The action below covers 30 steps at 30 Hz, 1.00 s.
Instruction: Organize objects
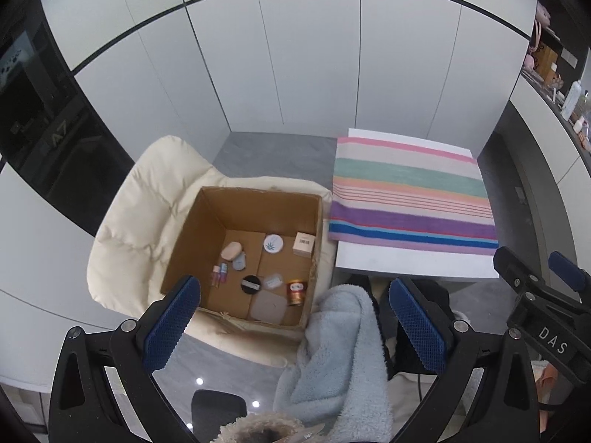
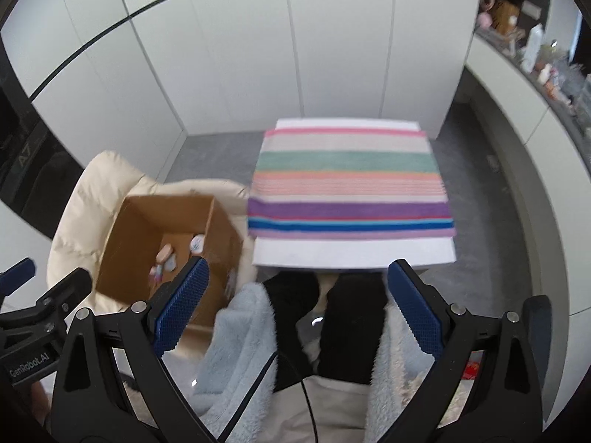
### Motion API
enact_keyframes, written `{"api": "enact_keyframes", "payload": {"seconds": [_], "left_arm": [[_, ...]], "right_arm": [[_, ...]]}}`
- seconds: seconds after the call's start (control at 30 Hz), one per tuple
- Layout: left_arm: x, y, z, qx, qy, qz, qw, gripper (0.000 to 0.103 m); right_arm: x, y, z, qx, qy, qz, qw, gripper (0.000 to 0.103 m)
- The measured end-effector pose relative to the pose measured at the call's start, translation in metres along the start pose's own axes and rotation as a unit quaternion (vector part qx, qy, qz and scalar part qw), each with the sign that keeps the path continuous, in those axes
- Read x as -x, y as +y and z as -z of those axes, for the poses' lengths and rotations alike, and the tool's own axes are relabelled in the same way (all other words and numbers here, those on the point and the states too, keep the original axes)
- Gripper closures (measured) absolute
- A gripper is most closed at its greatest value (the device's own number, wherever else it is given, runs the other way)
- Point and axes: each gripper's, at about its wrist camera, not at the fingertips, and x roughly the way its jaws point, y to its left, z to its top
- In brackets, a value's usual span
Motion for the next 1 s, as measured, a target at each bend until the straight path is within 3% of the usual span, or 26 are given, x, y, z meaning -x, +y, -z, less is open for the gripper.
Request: {"api": "enact_keyframes", "payload": {"seconds": [0.4, 0.57, 1.0], "left_arm": [[-0.005, 0.002, 0.000, 0.002, 0.009, 0.016, 0.9998, 0.000], [-0.002, -0.003, 0.002, -0.011, 0.001, -0.005, 0.9999, 0.000], [-0.007, -0.003, 0.000, -0.013, 0.006, -0.006, 0.9999, 0.000]], "right_arm": [[0.004, 0.008, 0.009, 0.014, 0.004, -0.005, 1.000, 0.004], [0.002, 0.008, 0.011, 0.014, 0.005, -0.002, 1.000, 0.004], [0.000, 0.011, 0.012, 0.020, 0.006, -0.003, 1.000, 0.004]]}}
